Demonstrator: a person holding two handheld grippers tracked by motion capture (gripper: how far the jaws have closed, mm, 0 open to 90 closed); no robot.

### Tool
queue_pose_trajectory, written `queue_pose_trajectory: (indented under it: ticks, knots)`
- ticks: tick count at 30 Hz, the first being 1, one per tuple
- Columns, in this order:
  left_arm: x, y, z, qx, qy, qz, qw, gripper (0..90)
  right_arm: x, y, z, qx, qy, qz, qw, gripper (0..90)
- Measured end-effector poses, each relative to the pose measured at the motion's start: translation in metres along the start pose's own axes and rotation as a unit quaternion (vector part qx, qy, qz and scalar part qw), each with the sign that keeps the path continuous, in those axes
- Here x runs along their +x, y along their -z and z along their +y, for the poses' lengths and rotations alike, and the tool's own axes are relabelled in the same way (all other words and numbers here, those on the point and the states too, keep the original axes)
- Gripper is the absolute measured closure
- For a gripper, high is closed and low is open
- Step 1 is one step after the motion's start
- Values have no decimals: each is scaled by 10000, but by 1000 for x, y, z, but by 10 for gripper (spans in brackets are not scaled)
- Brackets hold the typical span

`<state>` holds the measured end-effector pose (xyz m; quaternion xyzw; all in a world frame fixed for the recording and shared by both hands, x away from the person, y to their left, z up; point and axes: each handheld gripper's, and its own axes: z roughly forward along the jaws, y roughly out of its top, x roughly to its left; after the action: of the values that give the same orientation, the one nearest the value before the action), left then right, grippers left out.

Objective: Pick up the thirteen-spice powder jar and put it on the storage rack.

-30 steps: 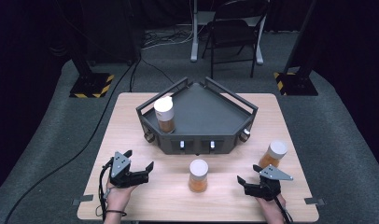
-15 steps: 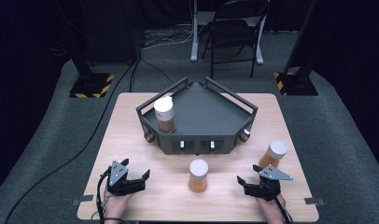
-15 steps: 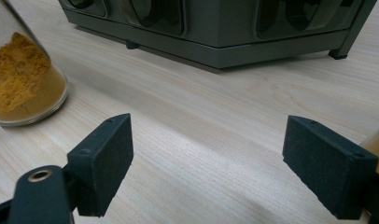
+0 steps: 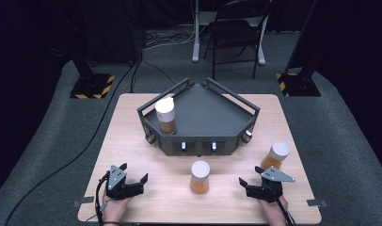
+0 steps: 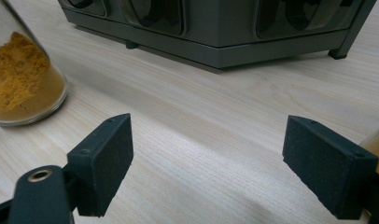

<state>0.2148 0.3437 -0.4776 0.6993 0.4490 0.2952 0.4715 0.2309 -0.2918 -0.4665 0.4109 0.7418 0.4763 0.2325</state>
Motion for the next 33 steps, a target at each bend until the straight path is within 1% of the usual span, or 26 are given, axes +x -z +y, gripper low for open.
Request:
queue_pose_trajectory:
  ticks: [4,10,15,23,27,33]
  knots:
    - [-1,1,-1,-25,-48,24,10000,45,-1,0,-1,-16,-43,6,10000,150]
    - [-3,0,1,34,-70,50,10000,44,-1,0,-1,-25,-32,-1,10000,150]
    - [-3,0,2,70,-22,72,9999,44,0,1,-1,-29,-20,-6,10000,149]
    - [-4,0,1,55,-42,83,9999,45,0,0,0,-6,-6,-15,10000,149]
    - [-3,-1,3,86,-4,73,9999,45,0,0,0,-8,-11,-13,10000,149]
    - [-4,0,2,81,-17,75,9999,45,0,0,-1,-19,-12,-19,10000,149]
